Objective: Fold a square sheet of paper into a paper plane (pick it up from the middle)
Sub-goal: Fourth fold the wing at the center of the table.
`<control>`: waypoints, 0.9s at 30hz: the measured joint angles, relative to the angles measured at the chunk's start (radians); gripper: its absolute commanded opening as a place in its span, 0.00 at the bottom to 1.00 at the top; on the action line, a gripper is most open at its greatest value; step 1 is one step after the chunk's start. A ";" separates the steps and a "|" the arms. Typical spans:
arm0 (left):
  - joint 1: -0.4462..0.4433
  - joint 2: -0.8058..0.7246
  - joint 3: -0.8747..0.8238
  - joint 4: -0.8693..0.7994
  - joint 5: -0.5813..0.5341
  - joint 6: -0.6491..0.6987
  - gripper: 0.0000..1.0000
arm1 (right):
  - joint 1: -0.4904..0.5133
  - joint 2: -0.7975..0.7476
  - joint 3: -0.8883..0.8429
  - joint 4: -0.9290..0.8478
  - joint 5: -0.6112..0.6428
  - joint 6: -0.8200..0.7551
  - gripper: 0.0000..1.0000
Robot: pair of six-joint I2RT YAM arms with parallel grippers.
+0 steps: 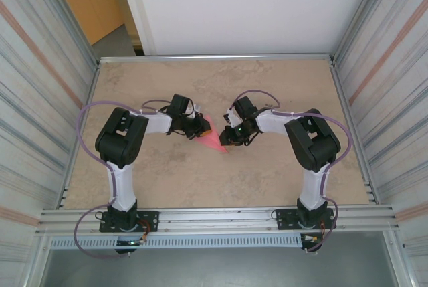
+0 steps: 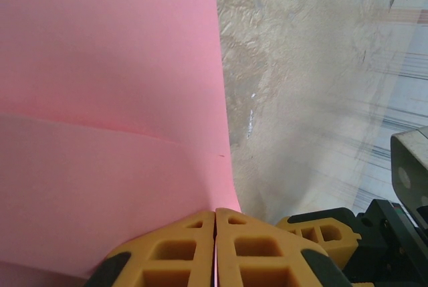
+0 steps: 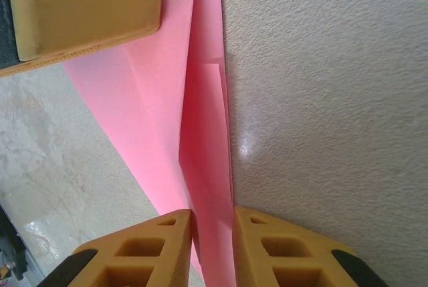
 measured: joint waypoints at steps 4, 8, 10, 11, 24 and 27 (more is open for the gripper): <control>0.000 0.004 0.000 0.000 0.000 0.000 0.08 | -0.002 0.005 0.002 -0.001 0.000 -0.002 0.20; 0.000 0.011 0.005 -0.001 0.002 0.000 0.08 | -0.005 0.006 0.002 -0.002 -0.001 -0.002 0.20; 0.000 0.012 0.006 -0.002 0.002 0.000 0.08 | -0.005 0.007 0.002 -0.002 -0.003 -0.002 0.20; 0.000 0.012 0.006 -0.002 0.002 0.000 0.09 | -0.005 0.007 0.002 -0.002 -0.003 -0.002 0.20; 0.000 0.016 0.015 0.002 0.015 0.001 0.12 | -0.006 0.010 0.002 -0.002 -0.003 -0.002 0.18; 0.000 0.016 0.015 0.004 0.019 0.001 0.12 | -0.006 0.010 0.002 -0.002 -0.003 -0.002 0.18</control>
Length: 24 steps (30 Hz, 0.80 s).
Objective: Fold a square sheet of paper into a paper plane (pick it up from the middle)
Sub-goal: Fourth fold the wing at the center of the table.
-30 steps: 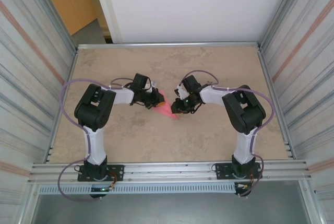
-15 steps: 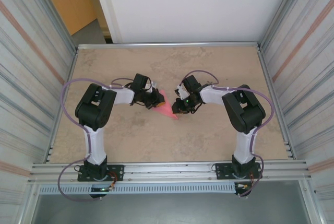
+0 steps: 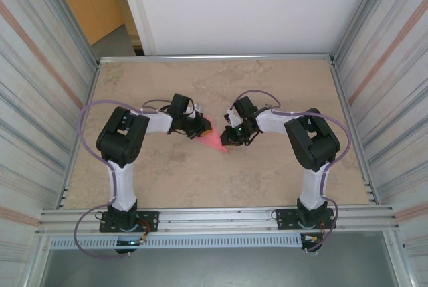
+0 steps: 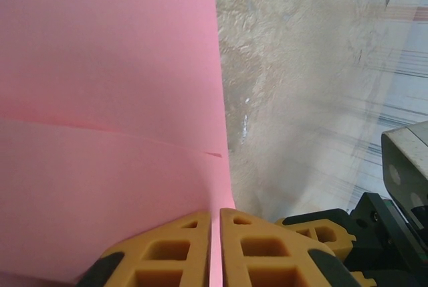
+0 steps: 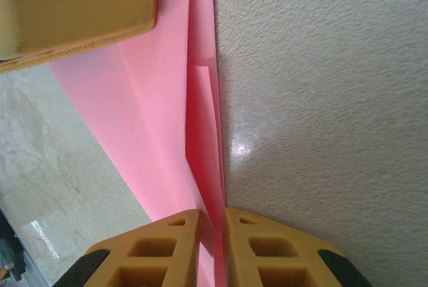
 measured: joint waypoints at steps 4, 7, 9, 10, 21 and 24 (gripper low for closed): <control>0.000 0.001 0.002 0.002 0.003 0.000 0.12 | 0.000 0.000 0.000 0.000 0.000 0.000 0.17; 0.000 0.005 0.006 0.003 0.009 0.000 0.12 | 0.000 0.001 0.000 0.000 0.001 -0.001 0.17; 0.000 0.007 0.007 0.003 0.011 0.000 0.13 | 0.000 0.001 0.000 0.001 0.002 -0.005 0.17; 0.000 0.007 0.007 0.003 0.011 0.000 0.13 | 0.000 0.001 0.000 0.000 0.002 -0.007 0.17; 0.000 0.022 0.030 -0.003 0.018 0.001 0.13 | 0.000 0.001 0.000 0.001 0.003 -0.011 0.17; 0.000 0.035 0.048 -0.029 0.022 0.009 0.13 | 0.000 0.000 0.000 0.001 0.002 -0.010 0.19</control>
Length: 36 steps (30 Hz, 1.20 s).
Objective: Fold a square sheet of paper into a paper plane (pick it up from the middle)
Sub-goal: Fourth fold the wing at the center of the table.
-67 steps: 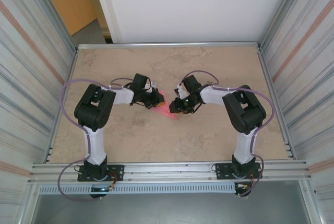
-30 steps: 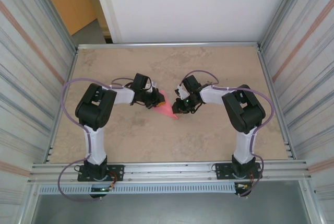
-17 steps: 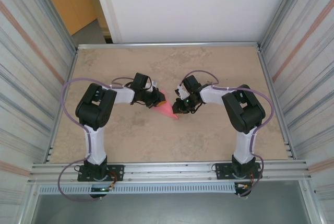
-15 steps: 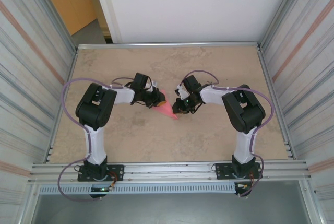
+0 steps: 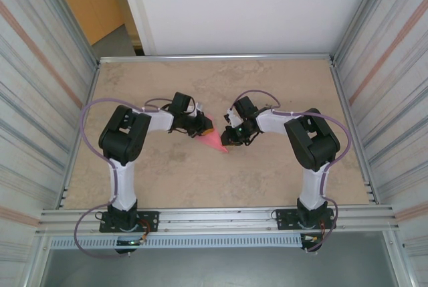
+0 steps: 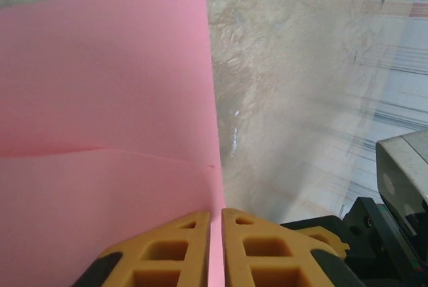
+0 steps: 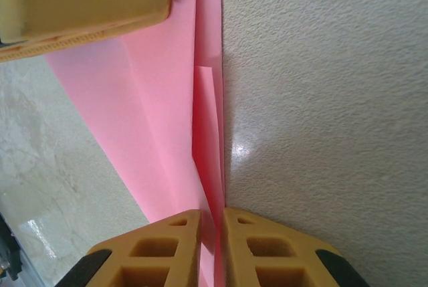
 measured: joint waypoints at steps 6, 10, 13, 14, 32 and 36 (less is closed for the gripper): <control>-0.001 0.007 0.024 -0.048 -0.004 0.018 0.12 | 0.000 -0.019 -0.013 0.013 -0.003 0.019 0.27; 0.000 0.015 0.033 -0.061 -0.002 0.021 0.12 | -0.007 -0.064 -0.043 0.002 0.001 0.047 0.30; 0.000 0.017 0.040 -0.073 -0.003 0.025 0.12 | -0.017 -0.097 -0.044 -0.004 0.000 0.053 0.29; 0.000 0.018 0.041 -0.076 -0.003 0.027 0.12 | -0.019 -0.104 -0.042 -0.004 -0.002 0.053 0.27; 0.000 0.021 0.049 -0.092 -0.004 0.036 0.10 | 0.039 0.067 0.137 0.000 -0.102 0.057 0.08; 0.000 0.021 0.049 -0.093 -0.005 0.036 0.10 | 0.035 0.081 0.137 0.000 -0.101 0.057 0.07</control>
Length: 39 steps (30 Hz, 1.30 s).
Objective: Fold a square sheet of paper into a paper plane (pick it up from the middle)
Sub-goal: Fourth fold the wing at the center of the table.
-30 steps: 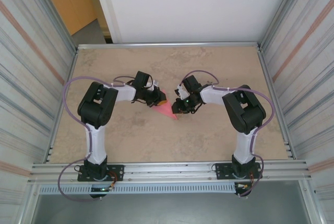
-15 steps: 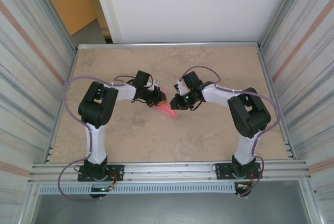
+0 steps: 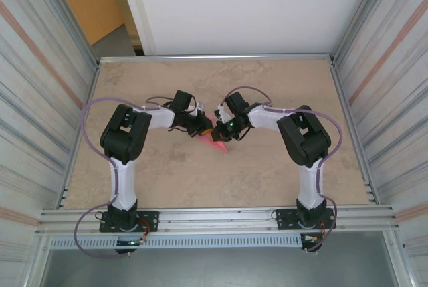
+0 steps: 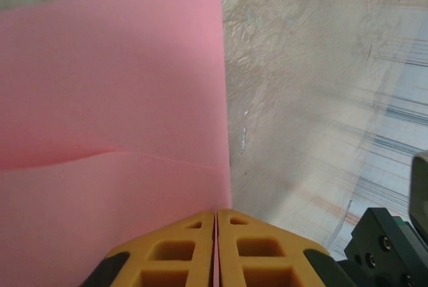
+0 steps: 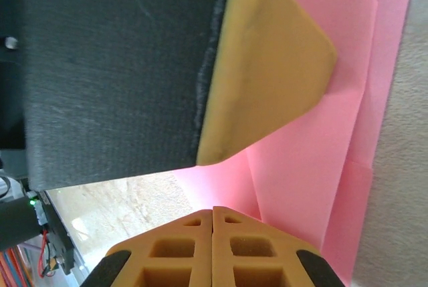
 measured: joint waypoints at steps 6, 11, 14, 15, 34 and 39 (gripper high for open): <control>0.000 0.001 0.001 -0.001 0.000 0.000 0.10 | -0.007 0.017 -0.001 0.001 -0.001 0.000 0.08; 0.000 0.001 0.001 -0.001 0.000 0.000 0.10 | -0.011 0.021 -0.016 0.006 -0.004 0.000 0.08; 0.000 0.002 0.001 -0.001 0.000 0.000 0.09 | -0.013 0.021 -0.027 0.017 -0.008 0.000 0.08; 0.000 0.003 0.002 -0.001 0.001 0.000 0.09 | -0.014 0.021 -0.031 0.021 -0.010 0.000 0.08; -0.005 0.006 0.006 -0.005 0.005 0.000 0.09 | -0.062 -0.072 -0.207 0.093 -0.076 0.027 0.12; -0.005 0.006 0.006 -0.005 0.005 0.000 0.09 | -0.069 -0.091 -0.238 0.095 -0.078 0.040 0.12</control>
